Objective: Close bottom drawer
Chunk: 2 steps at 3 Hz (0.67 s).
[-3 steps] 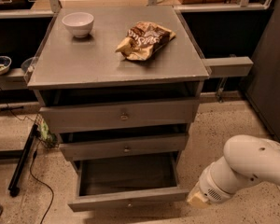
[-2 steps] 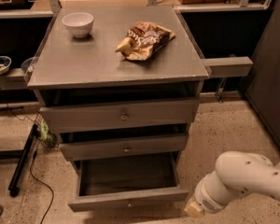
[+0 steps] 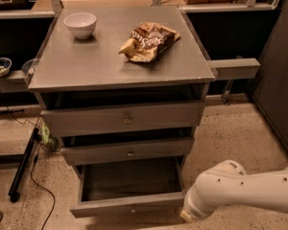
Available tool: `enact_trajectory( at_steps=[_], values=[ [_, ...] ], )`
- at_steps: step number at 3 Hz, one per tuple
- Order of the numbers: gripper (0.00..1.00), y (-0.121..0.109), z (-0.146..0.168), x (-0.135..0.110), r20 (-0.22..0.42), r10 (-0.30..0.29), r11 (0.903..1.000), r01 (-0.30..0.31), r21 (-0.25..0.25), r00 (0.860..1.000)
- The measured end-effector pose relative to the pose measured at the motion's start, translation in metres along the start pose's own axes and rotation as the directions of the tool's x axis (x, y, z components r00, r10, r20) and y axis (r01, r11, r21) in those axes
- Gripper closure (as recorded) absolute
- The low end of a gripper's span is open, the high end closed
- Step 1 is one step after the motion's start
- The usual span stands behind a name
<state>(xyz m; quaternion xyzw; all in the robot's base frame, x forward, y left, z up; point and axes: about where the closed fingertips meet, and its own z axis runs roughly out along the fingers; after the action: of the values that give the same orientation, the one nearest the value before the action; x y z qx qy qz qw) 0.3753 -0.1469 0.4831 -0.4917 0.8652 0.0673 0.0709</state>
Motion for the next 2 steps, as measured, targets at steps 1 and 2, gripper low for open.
enact_trajectory(
  at_steps=[1, 2],
  values=[
    [1.00, -0.001, 0.004, 0.002, 0.004, 0.016, 0.9999, -0.016, 0.000, 1.000],
    [1.00, -0.004, 0.016, 0.006, 0.014, 0.055, 0.9985, -0.055, 0.002, 0.998]
  ],
)
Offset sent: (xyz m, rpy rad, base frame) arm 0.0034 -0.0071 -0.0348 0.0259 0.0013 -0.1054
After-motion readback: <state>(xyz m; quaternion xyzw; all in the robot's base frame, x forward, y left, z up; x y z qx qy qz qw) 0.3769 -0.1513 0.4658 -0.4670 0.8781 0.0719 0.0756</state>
